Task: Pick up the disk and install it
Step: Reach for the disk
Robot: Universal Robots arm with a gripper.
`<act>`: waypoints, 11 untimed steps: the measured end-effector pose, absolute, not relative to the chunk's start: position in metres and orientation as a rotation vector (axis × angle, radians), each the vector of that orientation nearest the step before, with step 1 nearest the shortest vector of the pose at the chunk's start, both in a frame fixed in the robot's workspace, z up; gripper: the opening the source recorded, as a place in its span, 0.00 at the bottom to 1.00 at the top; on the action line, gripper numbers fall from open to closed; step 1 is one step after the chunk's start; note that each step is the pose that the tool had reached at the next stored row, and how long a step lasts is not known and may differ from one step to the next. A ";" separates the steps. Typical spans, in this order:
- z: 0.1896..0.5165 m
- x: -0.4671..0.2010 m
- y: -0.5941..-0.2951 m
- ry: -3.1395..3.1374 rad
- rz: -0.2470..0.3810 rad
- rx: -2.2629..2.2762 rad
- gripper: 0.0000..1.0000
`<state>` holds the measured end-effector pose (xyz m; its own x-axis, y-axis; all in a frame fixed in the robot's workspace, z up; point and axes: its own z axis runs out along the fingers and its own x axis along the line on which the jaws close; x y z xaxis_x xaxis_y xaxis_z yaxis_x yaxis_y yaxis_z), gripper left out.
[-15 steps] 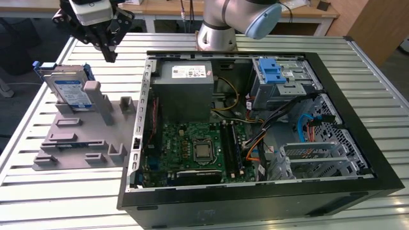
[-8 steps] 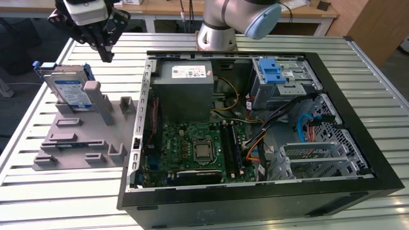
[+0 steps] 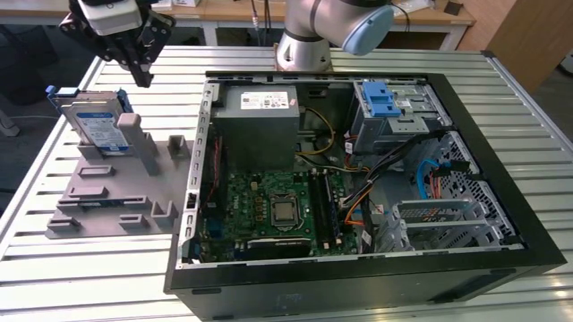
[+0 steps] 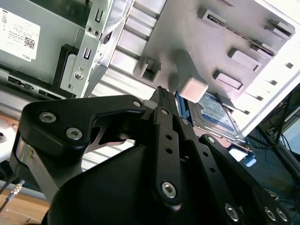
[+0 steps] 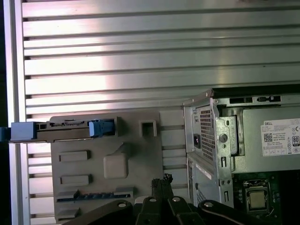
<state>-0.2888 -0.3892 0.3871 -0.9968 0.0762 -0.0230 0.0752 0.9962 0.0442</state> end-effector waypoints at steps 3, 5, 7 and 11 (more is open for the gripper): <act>0.387 -0.292 -0.389 3.114 0.068 0.118 0.11; 0.387 -0.294 -0.389 3.114 0.068 0.118 0.11; 0.387 -0.296 -0.388 3.114 0.068 0.118 0.11; 0.387 -0.301 -0.388 3.114 0.068 0.118 0.11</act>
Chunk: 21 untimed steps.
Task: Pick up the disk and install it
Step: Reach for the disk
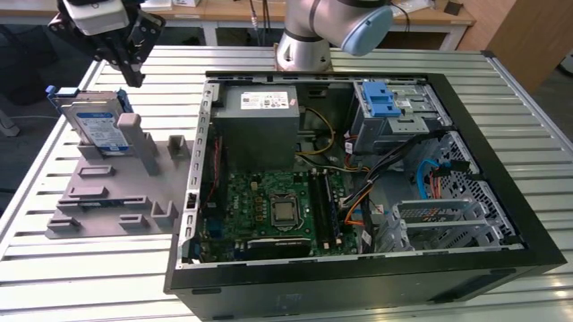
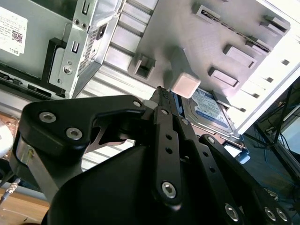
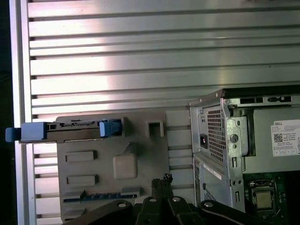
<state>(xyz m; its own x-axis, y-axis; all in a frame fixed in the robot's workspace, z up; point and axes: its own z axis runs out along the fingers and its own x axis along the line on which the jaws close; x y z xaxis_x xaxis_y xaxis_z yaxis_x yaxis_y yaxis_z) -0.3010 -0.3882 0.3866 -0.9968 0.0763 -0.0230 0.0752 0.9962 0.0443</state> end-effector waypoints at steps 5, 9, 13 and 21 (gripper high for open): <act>0.386 -0.306 -0.388 3.114 0.068 0.118 0.11; 0.386 -0.310 -0.387 3.114 0.068 0.118 0.11; 0.386 -0.317 -0.385 3.114 0.068 0.118 0.11; 0.385 -0.340 -0.371 3.114 0.068 0.118 0.11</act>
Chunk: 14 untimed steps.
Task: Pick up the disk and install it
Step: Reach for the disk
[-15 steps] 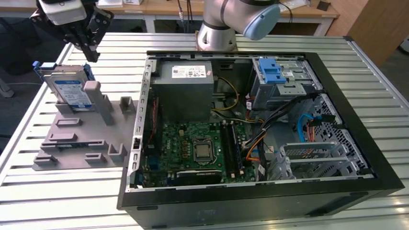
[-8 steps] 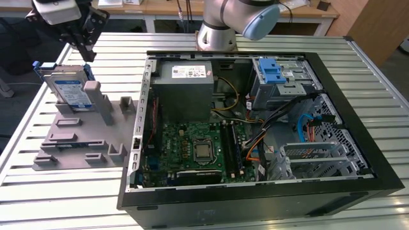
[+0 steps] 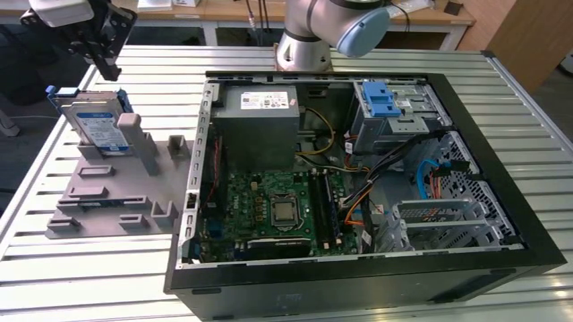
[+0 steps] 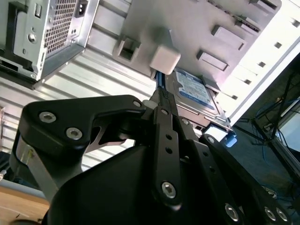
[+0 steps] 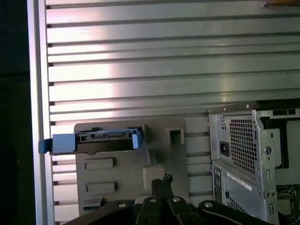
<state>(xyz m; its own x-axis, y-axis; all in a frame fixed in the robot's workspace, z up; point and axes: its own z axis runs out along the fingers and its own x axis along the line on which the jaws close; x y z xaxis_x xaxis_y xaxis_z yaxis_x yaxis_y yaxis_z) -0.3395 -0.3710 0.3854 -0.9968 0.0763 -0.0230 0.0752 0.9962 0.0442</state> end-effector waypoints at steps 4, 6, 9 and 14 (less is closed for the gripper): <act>0.385 -0.349 -0.367 3.114 0.068 0.118 0.11; 0.384 -0.352 -0.366 3.114 0.068 0.118 0.11; 0.384 -0.356 -0.365 3.115 0.067 0.118 0.11; 0.383 -0.363 -0.363 3.116 0.067 0.118 0.11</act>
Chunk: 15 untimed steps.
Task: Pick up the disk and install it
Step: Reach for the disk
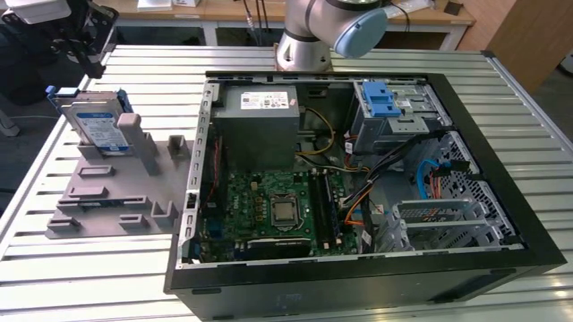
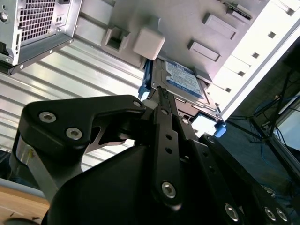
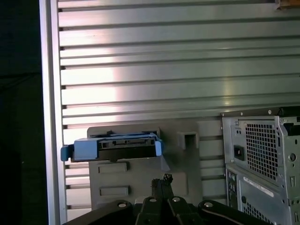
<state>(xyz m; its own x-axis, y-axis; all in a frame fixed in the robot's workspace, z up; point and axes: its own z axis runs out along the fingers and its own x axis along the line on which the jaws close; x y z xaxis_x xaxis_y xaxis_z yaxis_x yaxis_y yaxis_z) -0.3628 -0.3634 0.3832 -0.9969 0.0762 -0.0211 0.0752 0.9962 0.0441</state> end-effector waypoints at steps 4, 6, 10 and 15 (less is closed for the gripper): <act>0.383 -0.368 -0.363 3.117 0.067 0.118 0.11; 0.382 -0.370 -0.362 3.117 0.068 0.118 0.11; 0.382 -0.375 -0.361 3.118 0.067 0.118 0.11; 0.382 -0.381 -0.361 3.119 0.067 0.118 0.11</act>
